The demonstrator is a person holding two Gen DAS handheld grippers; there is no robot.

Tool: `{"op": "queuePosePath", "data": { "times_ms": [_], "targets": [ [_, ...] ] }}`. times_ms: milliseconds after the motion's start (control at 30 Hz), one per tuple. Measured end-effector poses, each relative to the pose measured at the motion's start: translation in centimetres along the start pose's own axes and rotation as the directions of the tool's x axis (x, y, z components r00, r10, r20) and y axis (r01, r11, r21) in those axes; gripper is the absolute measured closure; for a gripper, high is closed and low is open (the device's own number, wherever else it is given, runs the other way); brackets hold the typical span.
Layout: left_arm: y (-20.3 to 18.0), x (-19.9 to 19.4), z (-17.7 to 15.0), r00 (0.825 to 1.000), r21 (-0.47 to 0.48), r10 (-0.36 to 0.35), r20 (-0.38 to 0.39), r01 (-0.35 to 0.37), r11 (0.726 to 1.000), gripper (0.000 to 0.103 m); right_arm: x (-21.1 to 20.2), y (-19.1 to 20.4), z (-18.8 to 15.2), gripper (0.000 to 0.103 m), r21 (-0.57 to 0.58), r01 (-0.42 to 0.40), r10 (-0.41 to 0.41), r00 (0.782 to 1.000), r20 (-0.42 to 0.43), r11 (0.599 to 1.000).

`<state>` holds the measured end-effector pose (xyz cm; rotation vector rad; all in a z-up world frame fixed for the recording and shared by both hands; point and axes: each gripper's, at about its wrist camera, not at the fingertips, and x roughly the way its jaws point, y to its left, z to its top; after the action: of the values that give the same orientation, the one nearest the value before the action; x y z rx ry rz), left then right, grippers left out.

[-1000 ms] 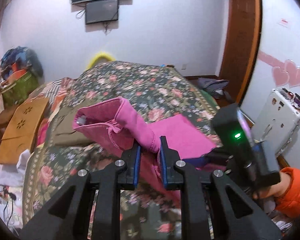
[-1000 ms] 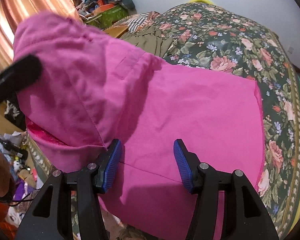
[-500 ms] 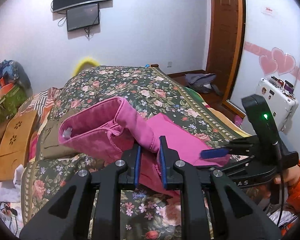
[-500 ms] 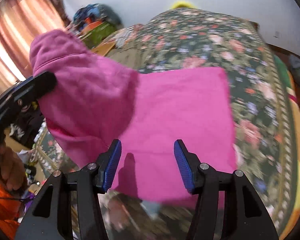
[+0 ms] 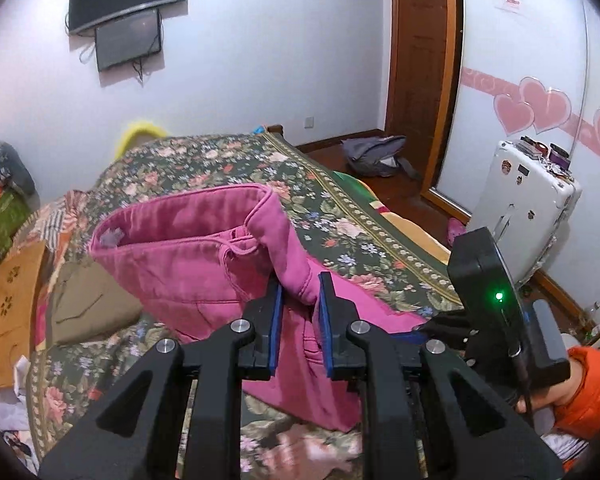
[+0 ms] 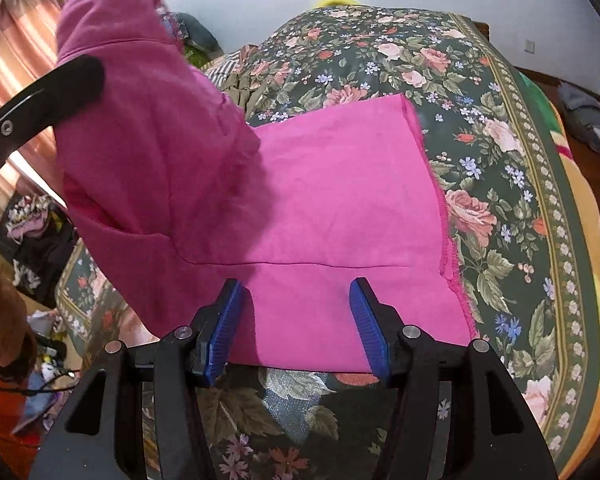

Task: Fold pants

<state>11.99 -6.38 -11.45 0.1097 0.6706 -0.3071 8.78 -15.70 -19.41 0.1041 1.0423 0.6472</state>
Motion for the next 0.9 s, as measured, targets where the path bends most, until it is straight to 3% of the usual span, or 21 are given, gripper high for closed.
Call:
{"op": "queuePosePath", "data": {
  "times_ms": [167,367,533,600,900],
  "targets": [
    [-0.5,1.1,0.3,0.999,-0.018,-0.039,-0.025,0.038,0.999,0.087,-0.5,-0.7,0.1,0.051,0.042,-0.055,0.054,0.998,0.01,0.998],
    [-1.2,2.1,0.3,0.997,-0.015,-0.055,-0.049,0.054,0.998,0.087,-2.8,-2.3,0.1,0.051,0.071,0.022,-0.028,0.996,0.085,0.997],
    [-1.8,3.1,0.5,0.995,-0.016,-0.075,-0.068,0.074,0.997,0.088,-1.0,-3.5,-0.5,0.051,0.09,0.031,-0.034,0.999,0.025,0.995],
    [-2.1,3.7,0.6,0.993,-0.014,-0.08,-0.085,0.079,0.997,0.088,-0.6,-3.6,-0.9,0.05,0.109,0.02,-0.024,0.999,0.038,0.994],
    [-3.1,6.9,0.1,0.969,-0.054,-0.164,-0.185,0.156,0.986,0.088,-1.2,-4.1,-0.9,0.05,0.124,-0.001,-0.006,0.999,0.054,0.992]
  ]
}}
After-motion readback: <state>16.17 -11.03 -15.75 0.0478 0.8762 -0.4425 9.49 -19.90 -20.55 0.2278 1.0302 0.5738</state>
